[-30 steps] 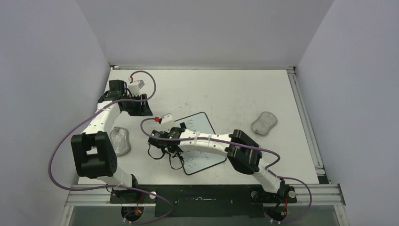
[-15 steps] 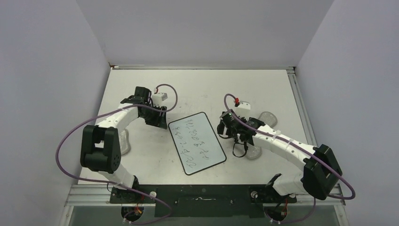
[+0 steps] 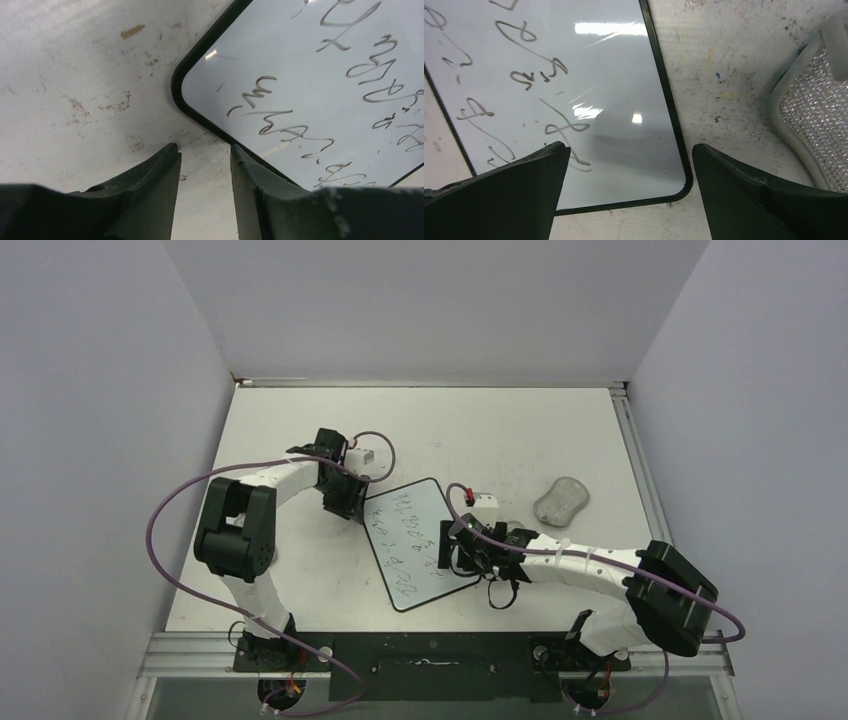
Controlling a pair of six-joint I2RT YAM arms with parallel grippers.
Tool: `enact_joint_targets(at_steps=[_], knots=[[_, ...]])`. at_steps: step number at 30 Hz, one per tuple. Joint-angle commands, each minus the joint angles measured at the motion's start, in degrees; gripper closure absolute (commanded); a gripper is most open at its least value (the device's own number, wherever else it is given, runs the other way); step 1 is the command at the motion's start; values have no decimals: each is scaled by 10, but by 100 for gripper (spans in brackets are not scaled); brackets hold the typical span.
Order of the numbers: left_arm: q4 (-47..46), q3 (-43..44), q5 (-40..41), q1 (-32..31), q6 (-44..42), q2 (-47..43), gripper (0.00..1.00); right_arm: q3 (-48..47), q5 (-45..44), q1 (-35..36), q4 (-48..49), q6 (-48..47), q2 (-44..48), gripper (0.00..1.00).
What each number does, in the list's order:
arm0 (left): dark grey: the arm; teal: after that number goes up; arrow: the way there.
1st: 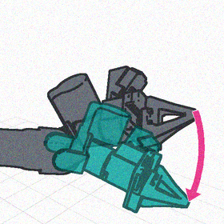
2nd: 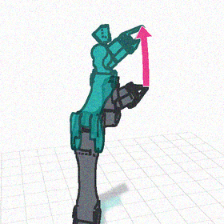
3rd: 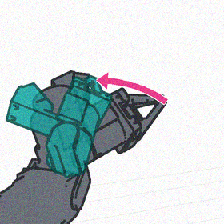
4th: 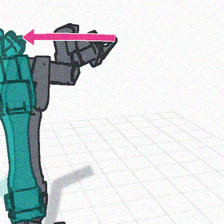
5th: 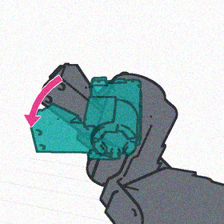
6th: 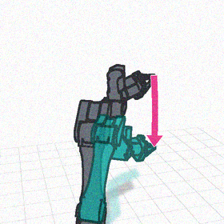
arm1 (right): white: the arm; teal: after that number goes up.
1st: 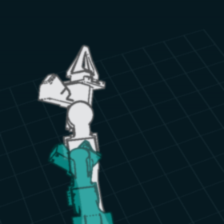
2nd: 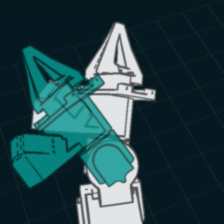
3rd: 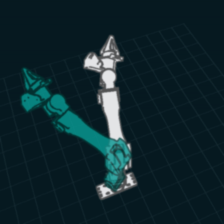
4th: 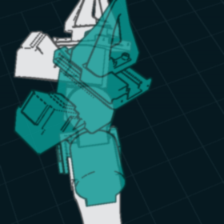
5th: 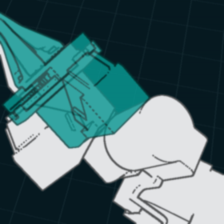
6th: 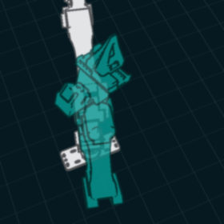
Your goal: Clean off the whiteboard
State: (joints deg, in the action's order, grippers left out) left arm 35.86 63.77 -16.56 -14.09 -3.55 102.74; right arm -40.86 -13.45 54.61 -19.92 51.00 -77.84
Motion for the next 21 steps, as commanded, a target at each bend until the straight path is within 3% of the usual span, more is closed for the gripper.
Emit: enact_joint_targets(at_steps=[1,10,16,21], knots=[[-24,34,30,-19,12,31,60,33,6,5,64,26,-2,0],[-31,65,52,-40,18,64,60,94,49,28,136,40,4,0],[-27,114,55,-66,32,112,60,44,40,131,178,58,-98,6],[-9,171,5,-81,54,159,59,-6,40,180,217,64,-178,6]])
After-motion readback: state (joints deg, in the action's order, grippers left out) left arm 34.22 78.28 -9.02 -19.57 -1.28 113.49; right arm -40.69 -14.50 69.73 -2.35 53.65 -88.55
